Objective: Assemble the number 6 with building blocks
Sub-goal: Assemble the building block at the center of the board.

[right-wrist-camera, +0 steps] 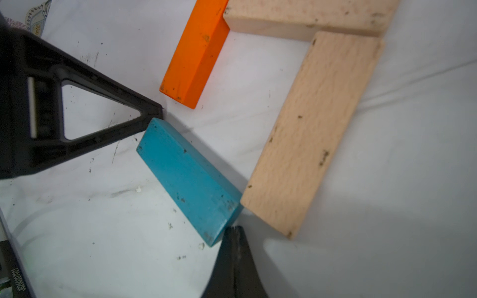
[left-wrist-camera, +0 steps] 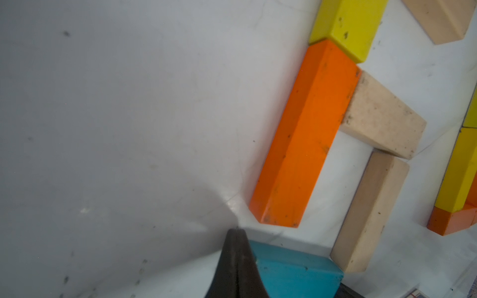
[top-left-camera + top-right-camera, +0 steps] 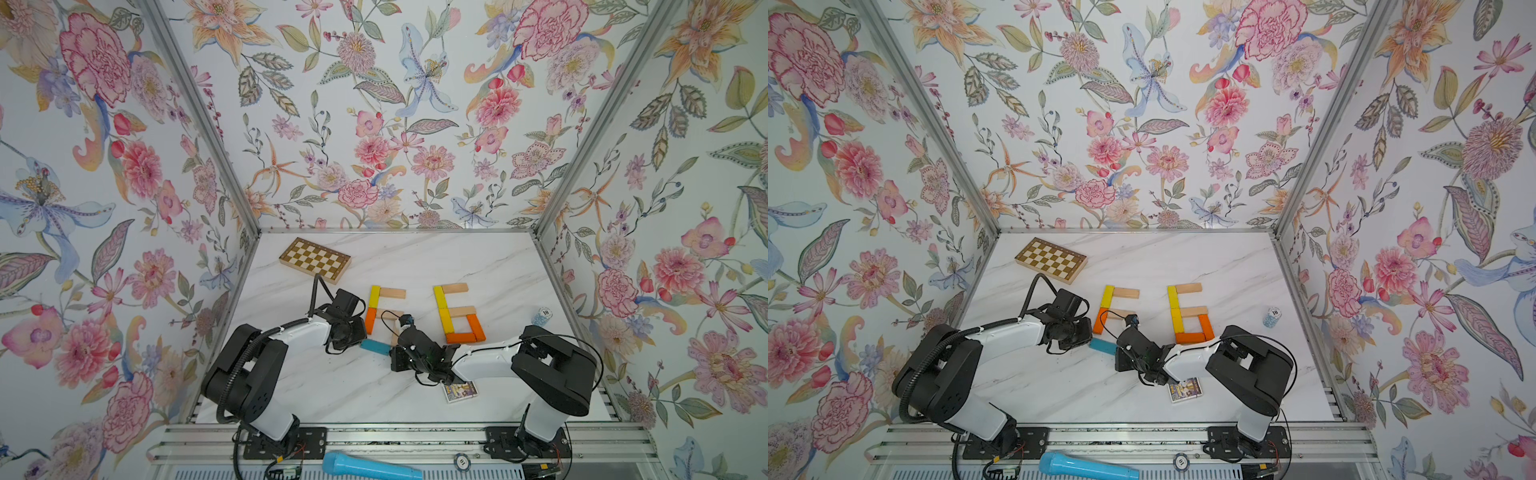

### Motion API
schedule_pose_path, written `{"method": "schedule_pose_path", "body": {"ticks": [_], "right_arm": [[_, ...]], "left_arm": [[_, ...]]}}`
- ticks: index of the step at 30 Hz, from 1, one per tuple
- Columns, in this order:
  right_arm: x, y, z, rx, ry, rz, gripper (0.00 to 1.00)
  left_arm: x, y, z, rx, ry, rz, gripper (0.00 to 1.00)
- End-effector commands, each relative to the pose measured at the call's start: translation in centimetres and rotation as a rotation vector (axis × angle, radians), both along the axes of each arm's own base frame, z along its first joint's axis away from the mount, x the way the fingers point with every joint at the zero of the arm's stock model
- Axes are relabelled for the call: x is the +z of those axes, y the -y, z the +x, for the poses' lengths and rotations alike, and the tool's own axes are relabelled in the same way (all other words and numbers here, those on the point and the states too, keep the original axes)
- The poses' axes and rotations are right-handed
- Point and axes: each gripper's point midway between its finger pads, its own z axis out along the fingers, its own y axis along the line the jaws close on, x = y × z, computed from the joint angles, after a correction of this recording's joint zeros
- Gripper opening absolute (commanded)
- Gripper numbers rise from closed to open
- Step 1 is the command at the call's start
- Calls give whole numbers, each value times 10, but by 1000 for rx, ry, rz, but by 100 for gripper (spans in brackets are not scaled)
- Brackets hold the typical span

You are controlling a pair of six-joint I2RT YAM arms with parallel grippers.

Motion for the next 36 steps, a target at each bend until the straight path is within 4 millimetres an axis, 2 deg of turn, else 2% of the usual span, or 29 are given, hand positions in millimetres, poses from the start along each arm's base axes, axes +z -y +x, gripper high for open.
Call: {"method": "schedule_pose_path", "body": {"ticks": [1,8,12,14,19,21,28,36], "right_arm": [[2,-6,7,2,8,3,3],[8,-3,13,-9,19,-2,6],[19,-4,12,-7,35,9,9],[24,-3,10,-4,41,11,10],[39,2,1,3,71,9,10],[42,5,-3,4,75,10,11],[32,10,-21,21,41,-4,11],[13,-10,-30,82,-12,-14,10]], "left_arm": [[-16,-5,-16,-14,-78,41,0],[-9,-11,-11,-3,-61,39,0],[-4,-17,-9,6,-54,39,0],[7,-22,-7,17,-28,27,0],[22,-35,-10,32,8,23,15],[24,-36,-14,22,16,21,17],[7,-39,-30,-1,-16,15,12],[-8,-29,-33,-14,-39,-36,5]]}}
